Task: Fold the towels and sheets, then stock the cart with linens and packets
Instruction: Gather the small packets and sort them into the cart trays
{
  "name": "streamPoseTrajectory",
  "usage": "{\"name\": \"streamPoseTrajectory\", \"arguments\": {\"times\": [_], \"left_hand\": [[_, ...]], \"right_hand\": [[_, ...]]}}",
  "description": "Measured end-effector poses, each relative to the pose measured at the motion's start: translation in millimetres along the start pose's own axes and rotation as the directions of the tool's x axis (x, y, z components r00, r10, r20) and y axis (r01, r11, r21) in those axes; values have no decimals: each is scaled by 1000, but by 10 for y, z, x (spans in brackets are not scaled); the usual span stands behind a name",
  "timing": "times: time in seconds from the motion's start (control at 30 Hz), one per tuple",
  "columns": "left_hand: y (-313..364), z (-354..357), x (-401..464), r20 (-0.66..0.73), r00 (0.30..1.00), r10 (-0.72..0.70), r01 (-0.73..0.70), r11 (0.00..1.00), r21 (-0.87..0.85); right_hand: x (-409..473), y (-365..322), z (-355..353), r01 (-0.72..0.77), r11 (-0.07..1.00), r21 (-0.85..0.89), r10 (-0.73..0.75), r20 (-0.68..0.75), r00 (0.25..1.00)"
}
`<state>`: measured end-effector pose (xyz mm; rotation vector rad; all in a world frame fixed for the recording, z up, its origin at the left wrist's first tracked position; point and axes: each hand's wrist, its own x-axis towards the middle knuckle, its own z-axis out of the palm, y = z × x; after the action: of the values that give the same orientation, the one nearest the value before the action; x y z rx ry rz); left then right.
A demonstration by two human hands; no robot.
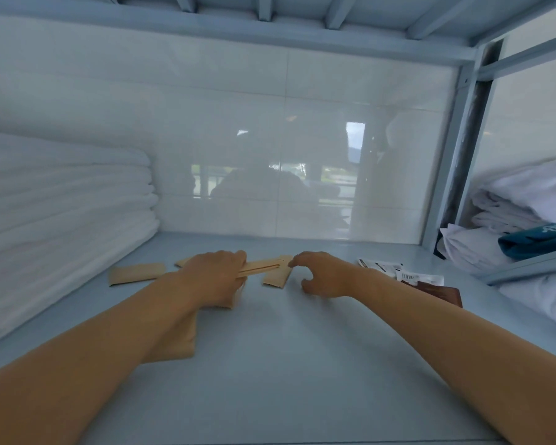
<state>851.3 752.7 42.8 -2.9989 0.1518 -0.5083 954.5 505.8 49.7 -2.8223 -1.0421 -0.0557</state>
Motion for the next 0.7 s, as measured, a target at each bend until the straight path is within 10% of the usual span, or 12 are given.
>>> {"name": "streamPoseTrajectory", "arguments": {"times": [0.43, 0.7], "left_hand": [[-166, -52, 74, -3, 1000, -26, 24, 958, -287], [113, -74, 47, 53, 993, 103, -92, 981, -171]], "right_hand": [[250, -76, 33, 33, 999, 4, -33, 2, 999], [-273, 138, 29, 20, 1000, 6, -20, 31, 999]]}}
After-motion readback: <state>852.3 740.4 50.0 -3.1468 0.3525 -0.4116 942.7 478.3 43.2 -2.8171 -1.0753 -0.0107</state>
